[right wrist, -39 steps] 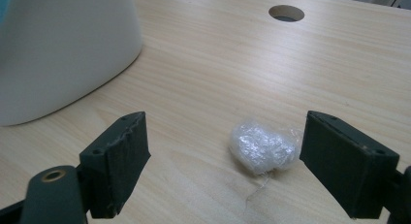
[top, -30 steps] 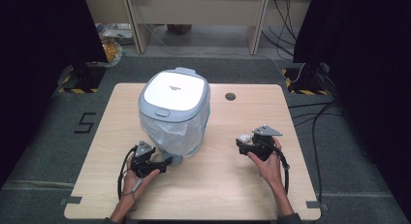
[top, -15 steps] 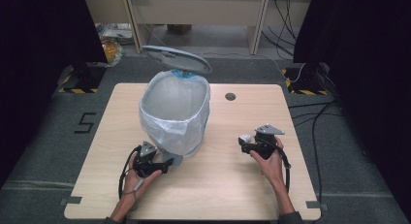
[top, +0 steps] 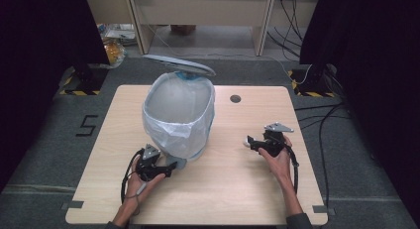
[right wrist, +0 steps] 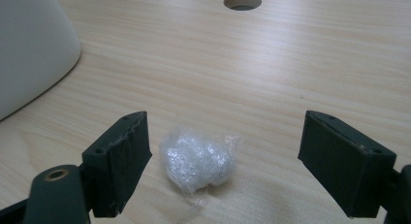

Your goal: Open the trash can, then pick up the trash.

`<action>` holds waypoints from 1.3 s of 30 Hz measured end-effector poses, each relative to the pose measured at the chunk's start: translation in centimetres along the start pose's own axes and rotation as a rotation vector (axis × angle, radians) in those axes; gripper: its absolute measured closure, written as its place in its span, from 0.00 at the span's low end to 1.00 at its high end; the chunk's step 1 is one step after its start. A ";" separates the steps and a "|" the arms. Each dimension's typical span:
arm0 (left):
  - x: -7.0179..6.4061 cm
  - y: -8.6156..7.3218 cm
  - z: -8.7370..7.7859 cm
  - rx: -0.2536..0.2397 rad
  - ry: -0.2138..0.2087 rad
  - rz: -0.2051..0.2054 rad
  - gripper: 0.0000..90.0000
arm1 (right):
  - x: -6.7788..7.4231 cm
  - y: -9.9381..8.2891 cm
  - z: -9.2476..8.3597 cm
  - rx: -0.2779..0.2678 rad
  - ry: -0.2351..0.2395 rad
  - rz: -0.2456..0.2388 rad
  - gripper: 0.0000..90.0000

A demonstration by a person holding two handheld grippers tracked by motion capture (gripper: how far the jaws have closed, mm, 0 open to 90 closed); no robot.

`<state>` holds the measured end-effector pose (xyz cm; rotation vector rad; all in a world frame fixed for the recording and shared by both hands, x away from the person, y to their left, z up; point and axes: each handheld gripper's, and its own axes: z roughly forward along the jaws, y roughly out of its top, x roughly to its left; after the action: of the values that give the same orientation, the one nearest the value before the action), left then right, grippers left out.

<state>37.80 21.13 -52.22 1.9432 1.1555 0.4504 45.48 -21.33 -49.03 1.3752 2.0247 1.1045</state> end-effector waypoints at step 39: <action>0.2 0.0 0.0 0.010 -0.017 -0.016 0.20 | 1.9 -0.2 1.0 0.050 0.046 -0.150 0.58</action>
<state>37.88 21.30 -52.25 1.9409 1.1640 0.4197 45.38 -19.27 -49.65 1.2092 2.1625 1.0354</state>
